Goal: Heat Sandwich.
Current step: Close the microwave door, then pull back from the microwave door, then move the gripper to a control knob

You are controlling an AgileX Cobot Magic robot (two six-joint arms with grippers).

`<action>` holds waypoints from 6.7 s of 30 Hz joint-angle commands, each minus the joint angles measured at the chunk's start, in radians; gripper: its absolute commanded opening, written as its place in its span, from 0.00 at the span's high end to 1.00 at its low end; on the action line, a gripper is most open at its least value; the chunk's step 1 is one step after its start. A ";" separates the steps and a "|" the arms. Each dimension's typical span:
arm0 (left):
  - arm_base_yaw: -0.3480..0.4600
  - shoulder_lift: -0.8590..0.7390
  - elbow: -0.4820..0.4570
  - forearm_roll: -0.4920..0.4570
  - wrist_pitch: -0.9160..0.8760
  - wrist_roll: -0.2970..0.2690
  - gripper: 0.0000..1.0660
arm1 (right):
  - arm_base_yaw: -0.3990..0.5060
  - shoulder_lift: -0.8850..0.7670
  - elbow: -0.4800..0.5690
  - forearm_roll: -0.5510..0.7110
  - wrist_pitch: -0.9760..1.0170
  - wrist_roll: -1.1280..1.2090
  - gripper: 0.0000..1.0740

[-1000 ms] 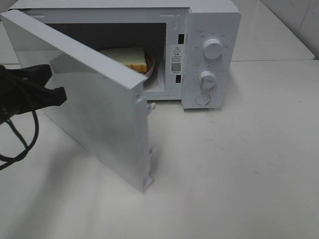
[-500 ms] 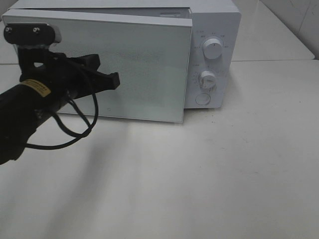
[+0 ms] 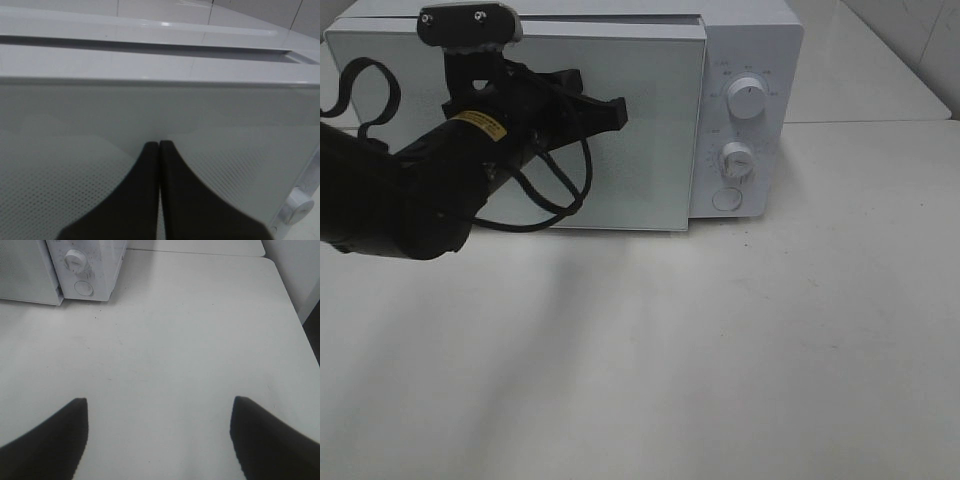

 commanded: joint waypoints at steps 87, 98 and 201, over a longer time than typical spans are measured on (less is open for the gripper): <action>-0.029 -0.122 -0.045 -0.001 0.621 0.019 0.48 | -0.007 -0.028 0.001 0.005 -0.006 -0.004 0.30; -0.029 -0.187 -0.045 0.000 0.893 0.023 0.01 | -0.007 -0.028 0.001 0.005 -0.006 -0.004 0.30; 0.755 -1.930 0.406 0.266 1.888 0.046 0.03 | -0.007 -0.028 0.001 0.005 -0.006 -0.003 0.30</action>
